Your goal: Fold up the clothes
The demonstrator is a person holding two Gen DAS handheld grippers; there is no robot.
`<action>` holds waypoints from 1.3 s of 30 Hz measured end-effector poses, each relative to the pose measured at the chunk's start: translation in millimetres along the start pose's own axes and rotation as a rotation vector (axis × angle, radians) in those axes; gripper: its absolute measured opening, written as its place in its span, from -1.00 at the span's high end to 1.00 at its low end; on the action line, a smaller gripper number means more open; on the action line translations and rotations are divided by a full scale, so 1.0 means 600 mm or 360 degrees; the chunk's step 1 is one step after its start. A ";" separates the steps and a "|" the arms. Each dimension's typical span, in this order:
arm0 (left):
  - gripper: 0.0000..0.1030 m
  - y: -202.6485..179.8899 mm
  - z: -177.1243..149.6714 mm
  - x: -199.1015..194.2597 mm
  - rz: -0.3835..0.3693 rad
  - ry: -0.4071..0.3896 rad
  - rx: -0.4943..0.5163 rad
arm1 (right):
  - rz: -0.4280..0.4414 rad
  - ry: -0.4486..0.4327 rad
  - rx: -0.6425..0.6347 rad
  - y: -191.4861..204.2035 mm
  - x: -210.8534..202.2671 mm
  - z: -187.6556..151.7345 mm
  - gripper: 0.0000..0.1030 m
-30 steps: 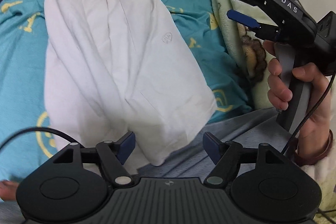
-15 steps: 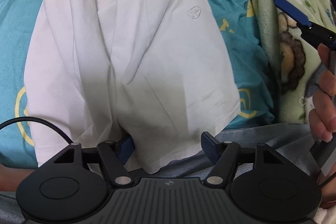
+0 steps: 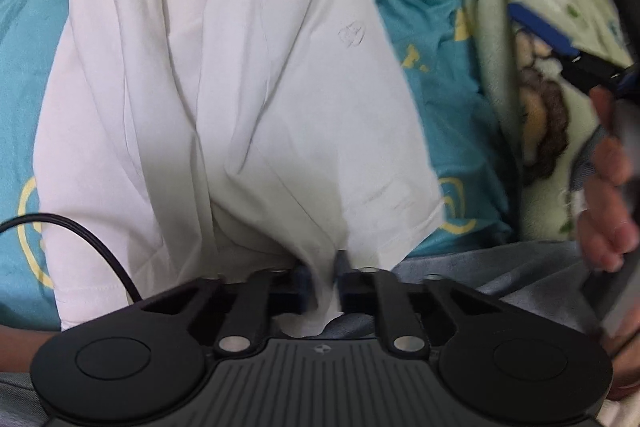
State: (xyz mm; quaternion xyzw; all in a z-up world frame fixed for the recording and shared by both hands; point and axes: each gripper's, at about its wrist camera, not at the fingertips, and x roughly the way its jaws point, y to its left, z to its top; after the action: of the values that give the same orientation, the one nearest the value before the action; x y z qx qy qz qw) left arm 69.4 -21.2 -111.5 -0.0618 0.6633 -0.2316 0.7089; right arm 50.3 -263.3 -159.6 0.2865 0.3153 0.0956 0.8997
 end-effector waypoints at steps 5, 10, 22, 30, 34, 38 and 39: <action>0.88 -0.016 0.004 -0.095 -0.0143 -0.0197 0.0097 | -0.0017 0.0035 -0.0031 0.001 0.009 -0.006 -0.68; 0.89 0.000 -0.001 -0.171 -0.0144 -0.0299 0.0139 | -0.0035 0.0047 -0.0051 0.002 0.013 -0.008 -0.68; 0.77 0.100 0.009 -0.084 0.0207 -0.0093 -0.0053 | -0.0088 0.0189 -0.0105 0.005 0.038 -0.026 -0.68; -0.27 0.148 0.021 -0.130 0.0230 -0.0266 -0.0179 | -0.0067 0.0441 0.0032 -0.013 0.057 -0.059 -0.68; -0.28 0.195 0.044 -0.117 0.0366 -0.0272 -0.0400 | -0.0078 0.0607 0.0137 -0.023 0.075 -0.090 -0.68; -0.31 0.219 0.059 -0.088 0.0430 -0.0209 -0.0466 | -0.0085 0.0696 0.0212 -0.031 0.087 -0.105 -0.67; -0.31 0.220 0.062 -0.076 0.0432 -0.0160 -0.0462 | -0.0078 0.0719 0.0236 -0.033 0.090 -0.109 -0.68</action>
State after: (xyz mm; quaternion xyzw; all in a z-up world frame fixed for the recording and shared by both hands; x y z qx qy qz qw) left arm 137.6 105.9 -117.8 -0.0849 0.6557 -0.0325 0.7495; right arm 51.9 -230.7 -240.5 0.3154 0.5216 0.1121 0.7848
